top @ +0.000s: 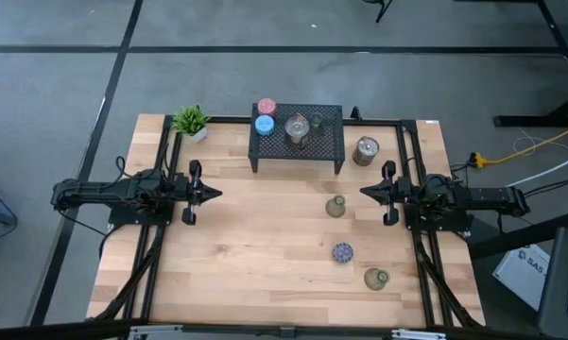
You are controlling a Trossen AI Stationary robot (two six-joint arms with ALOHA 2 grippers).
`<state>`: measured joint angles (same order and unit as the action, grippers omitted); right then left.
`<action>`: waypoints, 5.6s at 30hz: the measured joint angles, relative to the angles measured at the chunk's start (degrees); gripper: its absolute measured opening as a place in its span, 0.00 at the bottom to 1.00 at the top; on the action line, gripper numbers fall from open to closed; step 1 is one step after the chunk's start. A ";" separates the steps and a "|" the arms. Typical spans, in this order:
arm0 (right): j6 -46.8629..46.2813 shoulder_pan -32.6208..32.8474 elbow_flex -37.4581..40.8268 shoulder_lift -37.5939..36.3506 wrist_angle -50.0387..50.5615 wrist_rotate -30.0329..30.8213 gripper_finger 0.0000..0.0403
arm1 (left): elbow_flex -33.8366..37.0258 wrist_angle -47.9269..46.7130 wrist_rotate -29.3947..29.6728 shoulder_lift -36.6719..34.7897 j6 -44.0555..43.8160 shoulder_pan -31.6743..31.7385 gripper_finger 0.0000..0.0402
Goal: Pick & Place candle stick holders
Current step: Adjust the green candle holder on the shelf
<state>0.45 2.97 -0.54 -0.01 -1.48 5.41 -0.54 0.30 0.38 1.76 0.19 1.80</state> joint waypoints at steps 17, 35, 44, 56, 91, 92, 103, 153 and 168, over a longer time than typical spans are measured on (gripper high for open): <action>0.00 -0.01 0.00 0.00 -0.01 0.00 0.00 | 0.02 0.00 0.02 0.00 0.06 0.00 0.01; -0.17 0.00 -0.02 0.00 -0.58 -0.02 0.00 | 0.04 0.00 0.02 0.00 0.02 0.02 0.01; -4.91 0.01 -0.02 0.00 -1.45 -2.09 0.00 | 0.04 0.00 0.02 0.01 0.04 0.00 0.01; -9.94 0.01 -2.06 0.49 -3.41 1.92 0.00 | 0.04 0.00 0.02 0.02 0.04 0.01 0.02; -10.51 0.01 -29.90 32.20 -1.72 6.48 0.38 | 0.04 0.01 0.02 0.02 0.02 0.01 0.02; -10.51 -0.01 -30.19 32.94 -2.13 6.96 0.41 | 0.04 0.01 0.02 0.02 0.03 0.02 0.02; -10.26 -0.01 -33.97 39.78 -3.47 7.04 0.64 | 0.04 0.02 0.02 0.02 0.02 0.02 0.01; -8.78 -1.54 -53.62 59.37 6.25 1.98 0.65 | 0.04 0.02 0.02 0.02 0.06 0.00 0.01; -8.57 -1.56 -53.59 61.85 8.86 3.42 0.65 | 0.04 0.01 0.02 0.01 0.05 0.01 0.01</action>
<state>-8.12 1.41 -54.13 61.84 7.38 8.83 -0.49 0.30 0.40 1.77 0.24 1.81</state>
